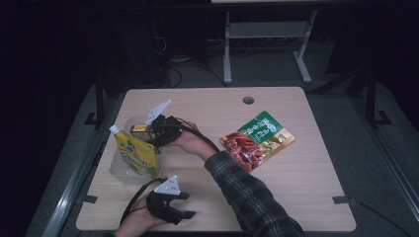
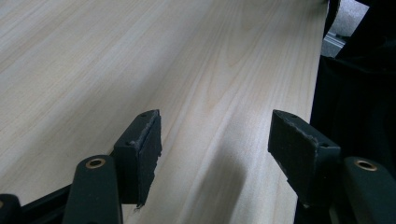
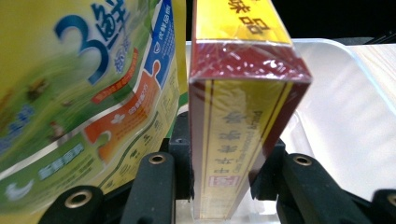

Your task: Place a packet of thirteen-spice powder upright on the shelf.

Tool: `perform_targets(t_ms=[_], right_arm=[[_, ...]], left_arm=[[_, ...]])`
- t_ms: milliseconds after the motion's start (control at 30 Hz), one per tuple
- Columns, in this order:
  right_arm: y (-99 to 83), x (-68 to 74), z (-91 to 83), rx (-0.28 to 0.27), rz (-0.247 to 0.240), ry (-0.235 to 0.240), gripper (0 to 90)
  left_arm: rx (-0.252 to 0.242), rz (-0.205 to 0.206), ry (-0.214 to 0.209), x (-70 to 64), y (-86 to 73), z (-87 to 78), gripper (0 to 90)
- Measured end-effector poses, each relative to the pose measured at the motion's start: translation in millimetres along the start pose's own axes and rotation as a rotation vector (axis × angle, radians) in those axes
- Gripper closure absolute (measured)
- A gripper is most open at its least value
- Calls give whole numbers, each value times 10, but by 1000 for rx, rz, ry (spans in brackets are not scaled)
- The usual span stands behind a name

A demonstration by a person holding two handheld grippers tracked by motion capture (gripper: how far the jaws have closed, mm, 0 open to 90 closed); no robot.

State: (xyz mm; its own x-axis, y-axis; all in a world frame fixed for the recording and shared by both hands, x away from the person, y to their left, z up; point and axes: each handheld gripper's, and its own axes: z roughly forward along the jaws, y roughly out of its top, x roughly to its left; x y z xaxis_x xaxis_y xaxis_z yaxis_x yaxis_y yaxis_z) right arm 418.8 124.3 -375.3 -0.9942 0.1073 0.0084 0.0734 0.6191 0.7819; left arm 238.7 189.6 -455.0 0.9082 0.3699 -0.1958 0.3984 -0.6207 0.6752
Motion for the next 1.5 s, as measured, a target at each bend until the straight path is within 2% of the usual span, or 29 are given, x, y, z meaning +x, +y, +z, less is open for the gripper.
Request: perform_targets(t_ms=[367, 667, 733, 833, 900, 1133, 1233, 1500], right_arm=[[-41, -14, 213, -2, 27, 19, 667], [-118, -6, 307, 2, 40, 24, 632], [-120, -2, 306, -14, 58, 28, 615], [-103, -1, 274, -28, 57, 21, 577], [-92, 1, 238, -32, 55, 7, 522], [-135, 14, -87, -57, 70, -37, 477], [-207, 17, -254, -68, 86, -43, 469], [-501, 75, -615, -53, 142, -85, 469]], left_arm=[[7, 10, -9, -8, 4, 11, 343], [7, 14, -11, -10, 6, 17, 342], [6, 14, -12, -10, 6, 18, 343], [8, 11, -13, -14, 5, 20, 343], [8, 8, -15, -17, 4, 21, 342], [12, 12, -12, -10, 3, 25, 343], [10, 1, -14, -7, 0, 24, 342], [-24, -2, 0, 6, 8, -8, 343]])
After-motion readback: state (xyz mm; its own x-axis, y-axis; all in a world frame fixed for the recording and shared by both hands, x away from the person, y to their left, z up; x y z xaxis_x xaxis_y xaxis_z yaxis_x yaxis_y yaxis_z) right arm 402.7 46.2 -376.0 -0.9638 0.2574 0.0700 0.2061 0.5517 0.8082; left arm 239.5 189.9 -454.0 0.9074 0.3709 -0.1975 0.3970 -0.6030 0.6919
